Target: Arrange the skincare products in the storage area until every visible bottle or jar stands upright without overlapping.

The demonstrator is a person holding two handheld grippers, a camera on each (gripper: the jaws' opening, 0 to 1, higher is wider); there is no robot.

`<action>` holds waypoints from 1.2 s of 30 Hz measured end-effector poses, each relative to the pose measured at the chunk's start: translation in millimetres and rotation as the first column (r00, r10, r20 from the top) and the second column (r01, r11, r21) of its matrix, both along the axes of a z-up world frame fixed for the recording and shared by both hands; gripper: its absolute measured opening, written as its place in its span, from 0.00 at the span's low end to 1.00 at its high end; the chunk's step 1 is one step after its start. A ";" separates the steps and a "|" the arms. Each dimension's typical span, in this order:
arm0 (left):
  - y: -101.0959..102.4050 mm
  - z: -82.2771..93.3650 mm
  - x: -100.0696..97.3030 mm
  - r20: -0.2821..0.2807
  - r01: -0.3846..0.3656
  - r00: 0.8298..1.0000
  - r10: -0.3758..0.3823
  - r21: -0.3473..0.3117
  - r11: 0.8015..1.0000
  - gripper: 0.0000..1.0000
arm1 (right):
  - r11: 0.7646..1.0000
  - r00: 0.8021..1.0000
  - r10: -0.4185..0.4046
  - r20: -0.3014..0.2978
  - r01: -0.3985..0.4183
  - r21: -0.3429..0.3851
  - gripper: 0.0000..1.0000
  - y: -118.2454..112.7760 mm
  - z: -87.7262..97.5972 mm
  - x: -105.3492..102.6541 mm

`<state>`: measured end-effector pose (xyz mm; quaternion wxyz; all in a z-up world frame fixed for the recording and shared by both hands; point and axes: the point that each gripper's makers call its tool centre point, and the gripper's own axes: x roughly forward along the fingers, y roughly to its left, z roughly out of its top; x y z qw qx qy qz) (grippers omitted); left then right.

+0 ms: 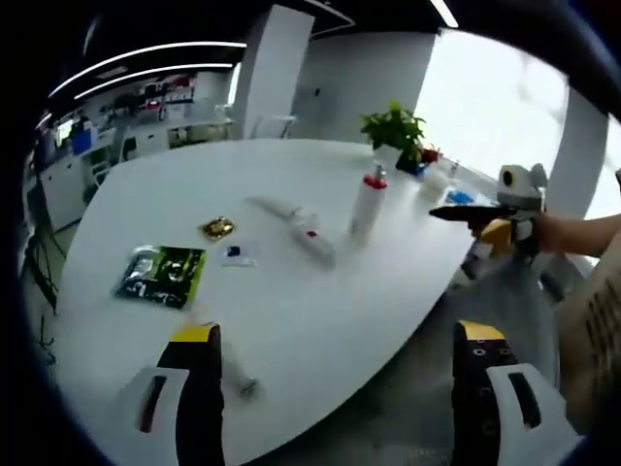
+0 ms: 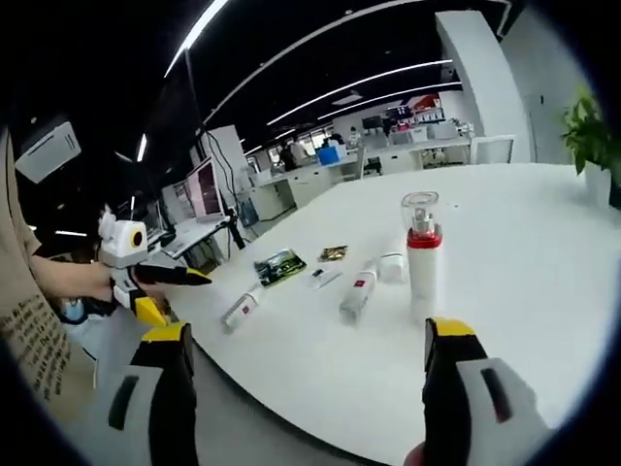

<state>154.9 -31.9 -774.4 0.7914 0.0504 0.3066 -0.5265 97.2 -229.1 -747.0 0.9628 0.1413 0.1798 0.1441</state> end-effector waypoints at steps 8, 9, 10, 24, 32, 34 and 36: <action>4.2 8.9 4.7 0.012 -0.025 1.000 0.025 -0.015 1.000 0.97 | 0.996 0.997 -0.075 0.025 0.073 0.056 0.99 -4.4 8.4 -1.2; 5.5 8.0 4.1 0.014 -0.025 1.000 0.026 -0.010 1.000 0.97 | 0.996 0.997 -0.078 0.022 0.077 0.051 0.99 -5.0 7.4 -1.3; 6.8 7.3 3.7 0.014 -0.026 1.000 0.026 -0.005 1.000 0.97 | 0.996 0.997 -0.079 0.017 0.078 0.037 0.99 -5.5 5.1 -2.1; 4.1 2.2 9.0 0.009 -0.031 0.999 0.031 0.004 1.000 0.96 | 0.997 0.998 -0.068 -0.017 0.068 0.023 0.99 -4.2 -2.7 -1.0; 13.4 7.0 18.4 0.009 -0.071 0.997 0.071 -0.010 0.997 0.95 | 0.998 0.997 -0.063 -0.045 0.064 0.017 0.98 -2.3 -6.6 0.9; 16.5 6.7 21.5 0.015 -0.077 0.997 0.078 -0.008 0.997 0.95 | 0.999 0.997 -0.052 -0.050 0.053 0.008 0.98 0.9 -6.2 2.6; 18.3 5.6 23.7 0.015 -0.084 0.996 0.084 -0.008 0.996 0.95 | 0.999 0.998 -0.044 -0.048 0.044 -0.007 0.97 2.3 -5.4 5.7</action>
